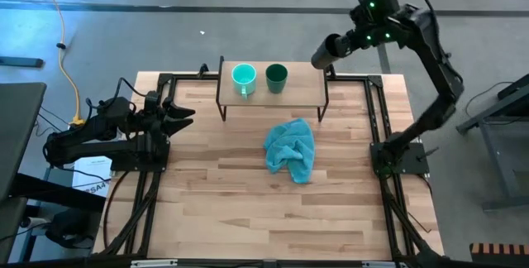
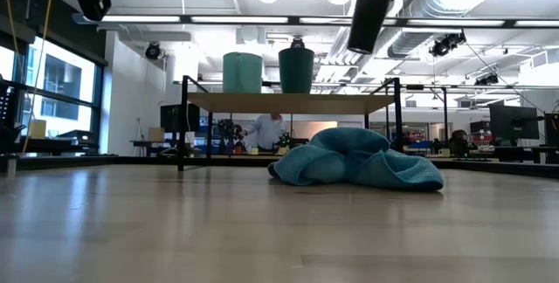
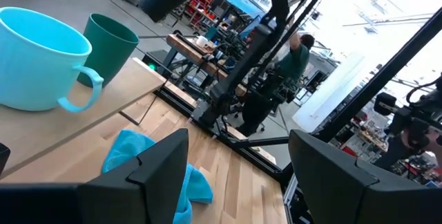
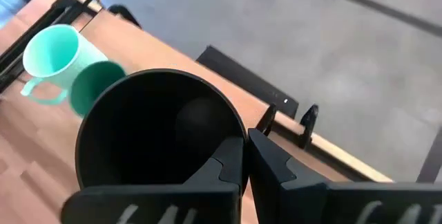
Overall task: Stack small to large cups/mugs on shelf
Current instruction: Put the black cup on the shelf
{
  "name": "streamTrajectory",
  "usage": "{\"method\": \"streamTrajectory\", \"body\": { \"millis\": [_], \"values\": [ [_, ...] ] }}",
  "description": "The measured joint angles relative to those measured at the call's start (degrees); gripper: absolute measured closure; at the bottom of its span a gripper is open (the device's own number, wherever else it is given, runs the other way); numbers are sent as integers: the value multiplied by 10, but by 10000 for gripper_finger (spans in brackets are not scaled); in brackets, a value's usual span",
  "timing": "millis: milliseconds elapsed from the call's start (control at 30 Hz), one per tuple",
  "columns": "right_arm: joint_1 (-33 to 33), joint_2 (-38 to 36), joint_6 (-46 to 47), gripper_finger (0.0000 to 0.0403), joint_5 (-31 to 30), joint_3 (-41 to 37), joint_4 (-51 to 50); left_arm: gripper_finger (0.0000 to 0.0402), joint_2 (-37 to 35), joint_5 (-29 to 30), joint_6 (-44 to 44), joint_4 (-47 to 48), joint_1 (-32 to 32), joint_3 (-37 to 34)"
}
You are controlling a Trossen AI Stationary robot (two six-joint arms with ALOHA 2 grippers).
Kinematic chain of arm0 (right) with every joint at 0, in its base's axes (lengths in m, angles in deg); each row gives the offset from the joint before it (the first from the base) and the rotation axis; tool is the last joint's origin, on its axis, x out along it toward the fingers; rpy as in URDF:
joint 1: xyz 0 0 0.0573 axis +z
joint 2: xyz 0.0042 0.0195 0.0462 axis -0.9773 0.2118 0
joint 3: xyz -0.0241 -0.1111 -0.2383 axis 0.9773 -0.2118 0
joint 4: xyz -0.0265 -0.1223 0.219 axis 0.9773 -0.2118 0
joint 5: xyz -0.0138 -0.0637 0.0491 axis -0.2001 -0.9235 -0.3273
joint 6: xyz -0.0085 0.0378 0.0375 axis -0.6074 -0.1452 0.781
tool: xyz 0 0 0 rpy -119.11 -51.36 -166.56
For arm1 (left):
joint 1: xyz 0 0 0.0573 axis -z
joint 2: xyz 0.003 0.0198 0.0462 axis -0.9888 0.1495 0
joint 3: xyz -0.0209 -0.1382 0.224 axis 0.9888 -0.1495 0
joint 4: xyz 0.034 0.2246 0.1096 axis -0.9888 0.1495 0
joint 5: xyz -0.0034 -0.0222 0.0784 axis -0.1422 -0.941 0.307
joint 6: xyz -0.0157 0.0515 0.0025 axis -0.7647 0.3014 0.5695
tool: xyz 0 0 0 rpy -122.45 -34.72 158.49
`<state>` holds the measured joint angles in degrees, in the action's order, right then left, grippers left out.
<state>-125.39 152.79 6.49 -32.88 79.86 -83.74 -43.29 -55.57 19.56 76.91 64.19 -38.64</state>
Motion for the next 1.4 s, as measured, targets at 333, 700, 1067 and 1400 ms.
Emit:
{"method": "streamTrajectory", "body": {
  "millis": [333,700,1067,1400],
  "values": [
    [20,77,0,403,31,64,-48,163,0,-2,0,0,0,0],
    [37,121,0,403,32,62,-68,163,0,-2,0,0,0,0],
    [43,149,0,403,32,62,-68,163,0,-11,0,1,0,0],
    [47,168,0,403,31,62,-69,163,0,-13,0,1,0,0]
  ]
}}
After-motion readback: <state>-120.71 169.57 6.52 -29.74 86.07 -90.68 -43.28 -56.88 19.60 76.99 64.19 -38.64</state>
